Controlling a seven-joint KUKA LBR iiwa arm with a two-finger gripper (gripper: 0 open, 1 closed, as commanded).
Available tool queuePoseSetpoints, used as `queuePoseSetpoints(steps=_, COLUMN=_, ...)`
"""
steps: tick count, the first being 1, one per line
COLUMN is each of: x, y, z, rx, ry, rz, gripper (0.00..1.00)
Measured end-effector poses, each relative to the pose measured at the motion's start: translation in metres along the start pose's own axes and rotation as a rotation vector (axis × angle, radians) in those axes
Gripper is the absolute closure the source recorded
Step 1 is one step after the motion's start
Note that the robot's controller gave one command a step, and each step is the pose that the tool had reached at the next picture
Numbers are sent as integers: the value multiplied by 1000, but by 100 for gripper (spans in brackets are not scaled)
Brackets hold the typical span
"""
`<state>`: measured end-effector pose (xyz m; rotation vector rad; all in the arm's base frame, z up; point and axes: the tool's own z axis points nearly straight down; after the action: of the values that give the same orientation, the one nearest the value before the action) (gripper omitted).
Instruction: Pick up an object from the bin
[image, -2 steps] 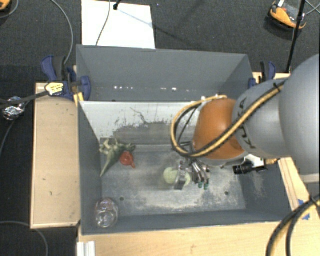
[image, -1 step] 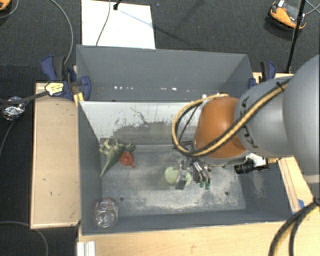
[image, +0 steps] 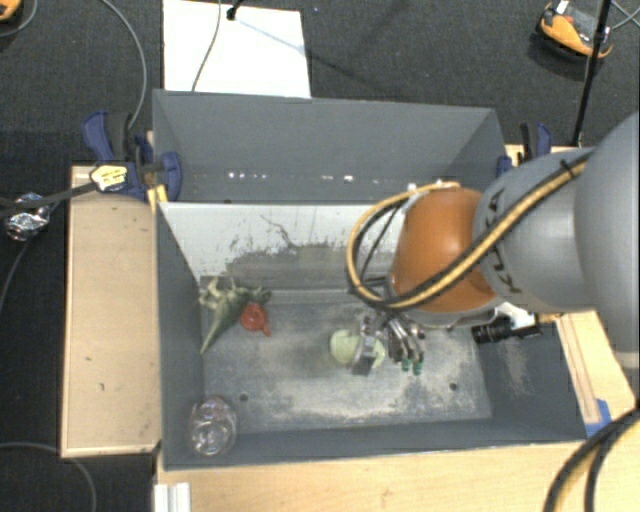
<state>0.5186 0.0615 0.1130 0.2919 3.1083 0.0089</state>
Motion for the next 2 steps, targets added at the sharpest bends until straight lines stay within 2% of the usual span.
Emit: queuePoseSetpoints(steps=2, x=0, y=0, z=-16, rx=1, ry=2, rz=-1, gripper=100)
